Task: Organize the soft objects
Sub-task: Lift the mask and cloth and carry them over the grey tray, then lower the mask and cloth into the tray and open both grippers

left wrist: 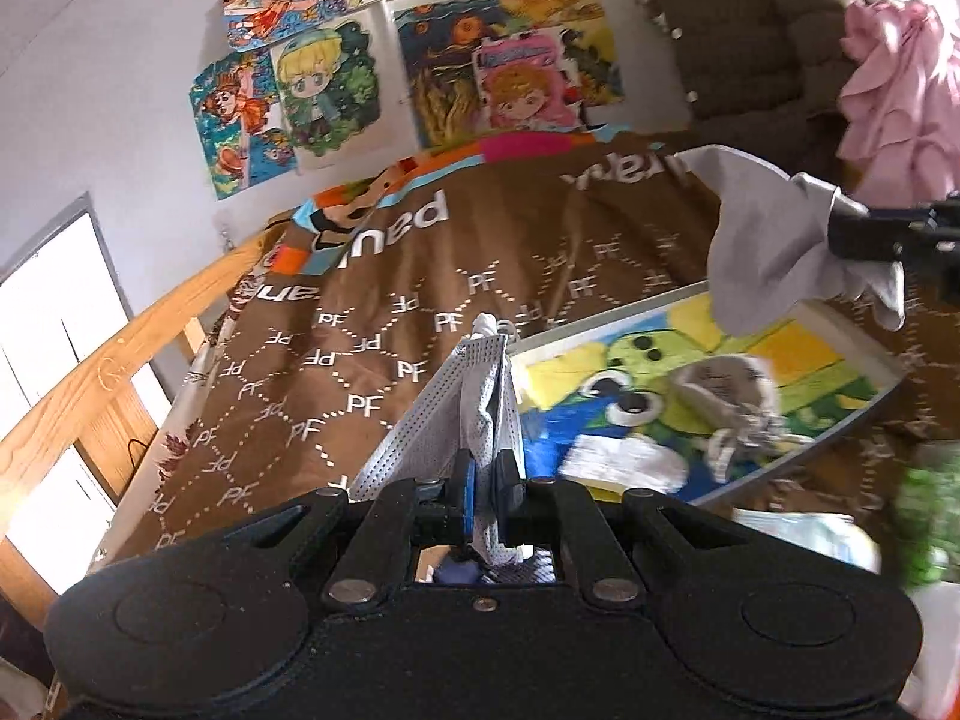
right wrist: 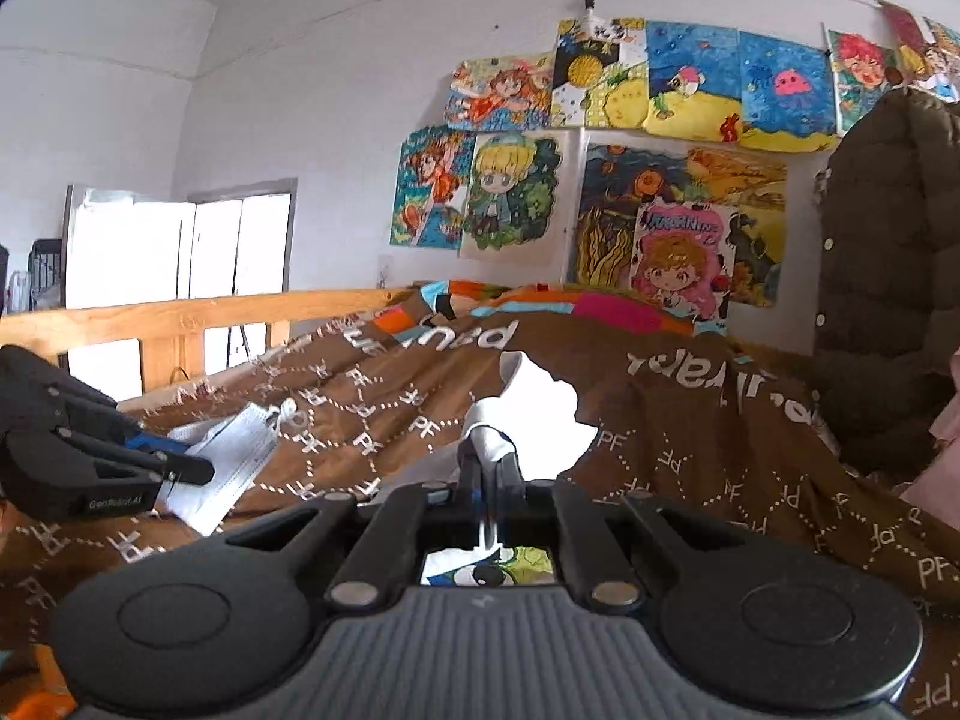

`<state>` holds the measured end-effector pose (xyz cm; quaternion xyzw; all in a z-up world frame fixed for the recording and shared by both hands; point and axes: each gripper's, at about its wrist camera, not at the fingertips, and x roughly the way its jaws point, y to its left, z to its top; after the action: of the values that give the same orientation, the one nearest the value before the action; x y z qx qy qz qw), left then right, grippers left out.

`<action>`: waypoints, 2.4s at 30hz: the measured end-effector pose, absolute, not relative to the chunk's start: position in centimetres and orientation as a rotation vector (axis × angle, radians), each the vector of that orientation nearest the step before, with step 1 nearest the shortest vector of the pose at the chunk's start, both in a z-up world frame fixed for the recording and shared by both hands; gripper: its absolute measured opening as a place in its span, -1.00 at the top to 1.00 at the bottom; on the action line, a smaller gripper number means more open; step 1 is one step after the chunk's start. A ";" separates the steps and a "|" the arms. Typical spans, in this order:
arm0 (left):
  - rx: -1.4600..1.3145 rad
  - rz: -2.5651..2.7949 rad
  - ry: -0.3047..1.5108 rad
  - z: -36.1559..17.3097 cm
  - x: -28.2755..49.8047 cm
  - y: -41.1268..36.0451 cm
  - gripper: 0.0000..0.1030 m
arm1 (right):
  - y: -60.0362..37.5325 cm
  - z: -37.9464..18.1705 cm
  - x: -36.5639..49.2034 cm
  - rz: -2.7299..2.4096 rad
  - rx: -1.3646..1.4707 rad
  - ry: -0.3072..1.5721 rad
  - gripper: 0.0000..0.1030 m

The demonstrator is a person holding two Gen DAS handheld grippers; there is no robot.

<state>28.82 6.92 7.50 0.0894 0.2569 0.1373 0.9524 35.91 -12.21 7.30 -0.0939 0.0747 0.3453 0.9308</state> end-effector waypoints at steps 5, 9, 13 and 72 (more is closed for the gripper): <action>0.155 0.294 0.524 6.0 32.2 8.4 0.88 | -11.4 5.8 38.2 0.687 -0.227 0.188 0.91; 0.127 0.295 0.521 4.8 34.5 9.2 0.88 | -11.1 4.9 39.6 0.665 -0.237 0.221 0.91; 0.073 0.291 0.513 4.0 36.9 10.0 0.88 | -11.0 3.9 40.9 0.644 -0.250 0.263 0.90; -0.131 0.095 0.634 1.2 38.9 7.5 -0.40 | -11.6 3.7 39.3 0.563 -0.252 0.394 -0.99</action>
<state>38.94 7.54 1.16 -0.0643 0.3112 0.0465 0.9470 39.28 -11.61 3.70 -0.1231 0.1929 0.2752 0.9338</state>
